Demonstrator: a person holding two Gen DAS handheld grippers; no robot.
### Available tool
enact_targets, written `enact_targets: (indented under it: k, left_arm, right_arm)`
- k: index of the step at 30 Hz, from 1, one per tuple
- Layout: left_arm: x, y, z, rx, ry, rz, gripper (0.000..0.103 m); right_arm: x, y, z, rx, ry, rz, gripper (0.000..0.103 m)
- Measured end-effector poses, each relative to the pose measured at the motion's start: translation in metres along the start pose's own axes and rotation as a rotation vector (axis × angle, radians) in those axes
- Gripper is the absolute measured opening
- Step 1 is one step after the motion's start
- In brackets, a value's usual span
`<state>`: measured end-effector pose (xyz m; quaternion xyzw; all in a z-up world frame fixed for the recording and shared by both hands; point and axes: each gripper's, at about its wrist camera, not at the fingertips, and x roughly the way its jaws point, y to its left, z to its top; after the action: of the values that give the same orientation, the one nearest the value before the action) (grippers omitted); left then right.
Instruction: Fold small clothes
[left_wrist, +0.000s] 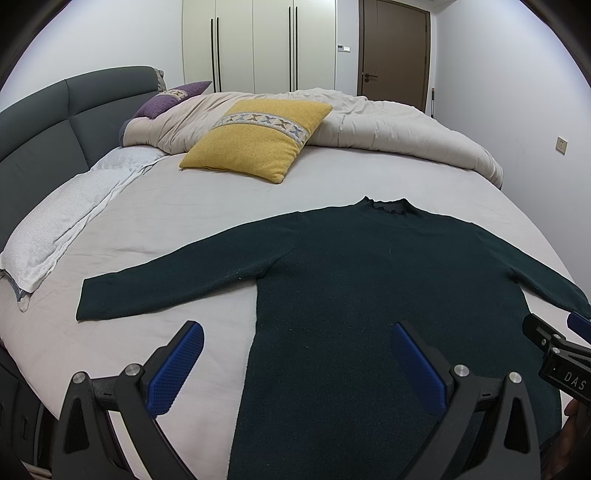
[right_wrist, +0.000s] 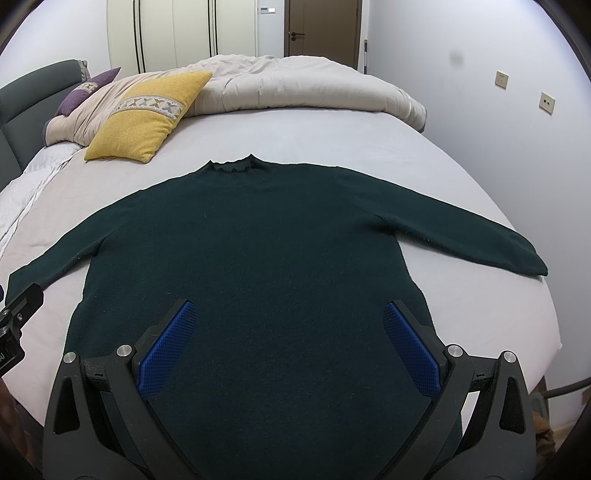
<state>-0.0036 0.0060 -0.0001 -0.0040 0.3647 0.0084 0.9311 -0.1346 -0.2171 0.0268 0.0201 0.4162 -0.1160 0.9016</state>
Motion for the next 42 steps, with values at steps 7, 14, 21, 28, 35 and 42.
enact_targets:
  k: [7,14,21,28,35,42]
  left_arm:
    - [0.0001,-0.0005,0.0000,0.000,0.000,0.000,0.103]
    - [0.0001,-0.0008,0.0000,0.000,-0.001,0.001,0.103]
    - [0.0013,0.0021,-0.0001,-0.001,-0.001,0.000,0.103]
    - [0.0013,0.0018,-0.0001,-0.001,-0.001,0.000,0.103]
    - [0.0013,0.0016,0.0000,0.000,-0.001,0.001,0.103]
    - [0.0010,0.0045,-0.0018,-0.001,0.000,0.001,0.103]
  right_arm:
    - [0.0006,-0.0005,-0.0003,0.001,0.000,0.002,0.103]
    - [0.0009,-0.0008,-0.0002,0.002,0.002,0.002,0.103]
    - [0.0023,-0.0006,-0.0003,0.003,0.003,0.002,0.103]
    - [0.0035,0.0000,-0.0012,0.004,0.005,0.002,0.103]
    - [0.0046,0.0029,-0.0036,0.004,0.008,0.002,0.103]
    - [0.0059,0.0048,-0.0042,0.004,0.011,0.003,0.103]
